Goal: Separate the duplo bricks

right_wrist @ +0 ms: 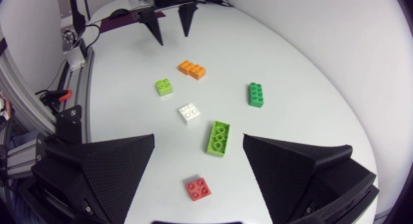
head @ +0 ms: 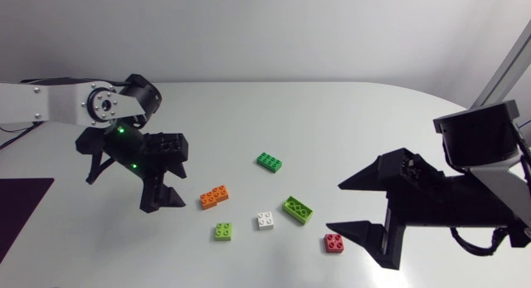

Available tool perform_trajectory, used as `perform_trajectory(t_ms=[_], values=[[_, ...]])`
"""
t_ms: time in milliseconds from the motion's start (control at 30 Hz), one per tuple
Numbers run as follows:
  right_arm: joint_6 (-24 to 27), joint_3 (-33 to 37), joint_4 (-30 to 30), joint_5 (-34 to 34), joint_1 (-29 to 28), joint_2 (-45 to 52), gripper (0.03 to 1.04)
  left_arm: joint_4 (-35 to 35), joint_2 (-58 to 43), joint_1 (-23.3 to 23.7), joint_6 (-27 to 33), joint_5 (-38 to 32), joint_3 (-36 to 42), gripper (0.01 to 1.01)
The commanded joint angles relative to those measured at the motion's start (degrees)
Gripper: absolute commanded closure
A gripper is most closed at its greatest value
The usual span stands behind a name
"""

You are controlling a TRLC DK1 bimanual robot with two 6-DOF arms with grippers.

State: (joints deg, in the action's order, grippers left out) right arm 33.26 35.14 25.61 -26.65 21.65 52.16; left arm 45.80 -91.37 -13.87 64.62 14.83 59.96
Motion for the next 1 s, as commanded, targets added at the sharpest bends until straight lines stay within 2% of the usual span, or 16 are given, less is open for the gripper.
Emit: perform_trajectory(t_ms=[0,267,467,600,667,933,967], values=[[-2.4,-2.6,-3.3,2.4,0.1,3.5,0.08,-1.1,3.0,-0.3,-2.4,0.8,-4.0,0.039],[-7.8,-3.7,-19.2,7.7,5.1,21.3,0.08,-4.8,12.4,-3.1,-8.5,1.3,-9.1,0.041],[-9.9,-2.3,-22.9,8.7,6.8,29.8,0.09,-5.7,15.3,-6.6,-11.1,1.3,-9.7,0.041],[-10.2,-3.3,-24.0,8.9,7.5,31.3,0.11,-6.4,16.4,-8.2,-11.7,1.3,-9.7,0.041],[-10.3,-3.3,-24.2,9.7,8.1,31.9,0.16,-7.2,16.5,-8.9,-12.4,1.3,-9.6,0.041],[-10.7,-1.8,-26.4,13.3,8.7,36.7,0.22,-10.2,16.5,-11.5,-13.3,2.1,-9.9,0.041],[-10.7,-1.7,-26.7,13.5,8.7,37.3,0.26,-10.5,16.5,-11.9,-13.3,2.4,-9.8,0.041]])
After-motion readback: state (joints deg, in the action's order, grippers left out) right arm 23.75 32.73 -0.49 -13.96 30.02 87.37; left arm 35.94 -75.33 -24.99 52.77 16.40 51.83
